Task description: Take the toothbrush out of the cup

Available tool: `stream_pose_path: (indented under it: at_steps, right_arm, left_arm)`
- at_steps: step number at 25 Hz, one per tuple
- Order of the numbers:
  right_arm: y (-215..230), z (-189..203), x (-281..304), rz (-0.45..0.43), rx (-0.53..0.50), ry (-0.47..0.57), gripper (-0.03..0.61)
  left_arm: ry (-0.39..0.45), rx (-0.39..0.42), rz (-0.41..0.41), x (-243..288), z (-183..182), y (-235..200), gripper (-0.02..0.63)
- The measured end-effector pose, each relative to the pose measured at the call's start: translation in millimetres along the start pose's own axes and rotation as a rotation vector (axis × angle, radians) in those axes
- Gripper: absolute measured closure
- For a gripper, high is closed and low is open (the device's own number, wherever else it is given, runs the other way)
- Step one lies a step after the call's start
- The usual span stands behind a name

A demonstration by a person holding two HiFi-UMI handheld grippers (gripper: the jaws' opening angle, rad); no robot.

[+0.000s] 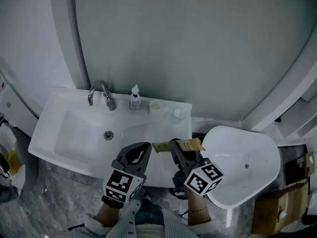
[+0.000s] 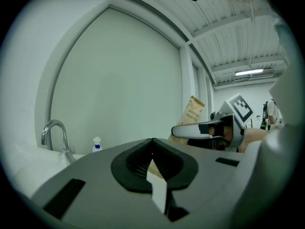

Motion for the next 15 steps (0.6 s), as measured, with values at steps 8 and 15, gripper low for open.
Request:
stream_pose_path:
  at_steps: [8, 15]
  right_arm:
    - [-36.9, 1.8, -15.3, -0.087, 0.001, -0.017, 0.536]
    - [-44.0, -1.0, -15.9, -0.103, 0.019, -0.016, 0.537]
  left_arm:
    - [0.007, -0.014, 0.007, -23.2, -3.4, 15.6, 0.597]
    - [0.003, -0.005, 0.04, -21.3, -9.4, 16.0, 0.597]
Point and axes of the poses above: the fingertips, and each gripper's own axes: x forward along the fingers, y to its right, z out of its underside, the point moved 6 cm from there along -x, backward along the fingers, and after that the axes turned 14 degrees about y, right-handed, at the moved point
